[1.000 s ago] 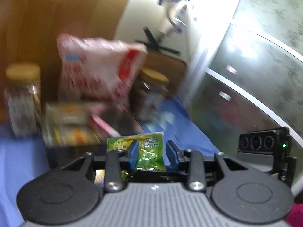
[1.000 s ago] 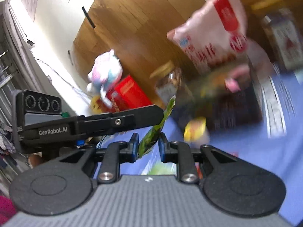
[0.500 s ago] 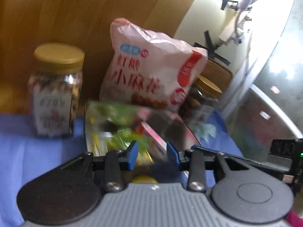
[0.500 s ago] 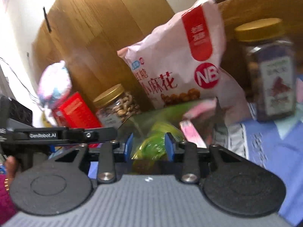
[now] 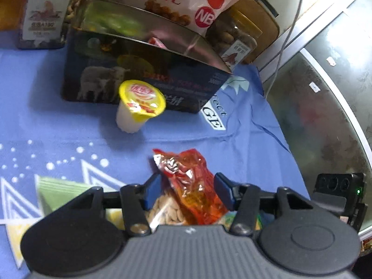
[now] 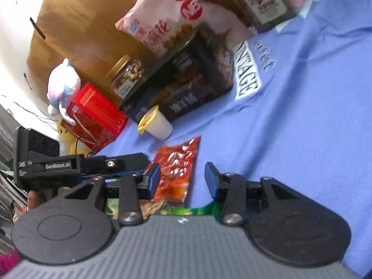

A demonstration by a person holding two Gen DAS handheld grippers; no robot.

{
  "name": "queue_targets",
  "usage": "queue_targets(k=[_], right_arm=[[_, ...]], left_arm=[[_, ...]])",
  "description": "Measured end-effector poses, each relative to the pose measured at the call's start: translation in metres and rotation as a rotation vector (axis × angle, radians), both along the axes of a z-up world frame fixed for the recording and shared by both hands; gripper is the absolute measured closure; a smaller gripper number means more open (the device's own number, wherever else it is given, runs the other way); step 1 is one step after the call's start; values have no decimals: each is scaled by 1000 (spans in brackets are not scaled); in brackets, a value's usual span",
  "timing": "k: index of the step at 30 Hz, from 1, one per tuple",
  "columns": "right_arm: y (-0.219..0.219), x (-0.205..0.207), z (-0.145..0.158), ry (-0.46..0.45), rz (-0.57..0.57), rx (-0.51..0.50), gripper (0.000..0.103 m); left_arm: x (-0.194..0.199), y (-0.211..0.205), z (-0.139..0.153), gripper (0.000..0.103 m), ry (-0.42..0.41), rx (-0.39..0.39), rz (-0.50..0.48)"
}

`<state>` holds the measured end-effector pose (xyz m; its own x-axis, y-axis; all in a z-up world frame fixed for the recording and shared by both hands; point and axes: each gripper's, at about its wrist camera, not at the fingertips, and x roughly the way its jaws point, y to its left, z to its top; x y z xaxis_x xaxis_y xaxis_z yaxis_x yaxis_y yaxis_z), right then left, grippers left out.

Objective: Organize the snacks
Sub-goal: 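Grasp the red spicy-strip packet with the right tool while the left tool closes on it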

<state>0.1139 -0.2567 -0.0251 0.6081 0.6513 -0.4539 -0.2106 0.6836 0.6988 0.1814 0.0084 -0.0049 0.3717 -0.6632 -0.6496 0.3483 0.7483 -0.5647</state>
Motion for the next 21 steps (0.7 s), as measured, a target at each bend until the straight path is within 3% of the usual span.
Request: queue_targets(k=[2, 3, 5, 6, 21], right_arm=[[9, 4, 1, 4, 18, 7, 61], [14, 6, 1, 4, 23, 11, 72], [20, 6, -2, 7, 25, -7, 82], [21, 3, -2, -12, 16, -21, 82], [19, -41, 34, -213, -100, -72, 84]], left_arm=[[-2, -6, -1, 62, -22, 38, 26], [-3, -8, -1, 62, -24, 33, 26], [-3, -8, -1, 67, -14, -3, 18], [-4, -10, 0, 71, -19, 1, 13], [-26, -21, 43, 71, -150, -54, -24]])
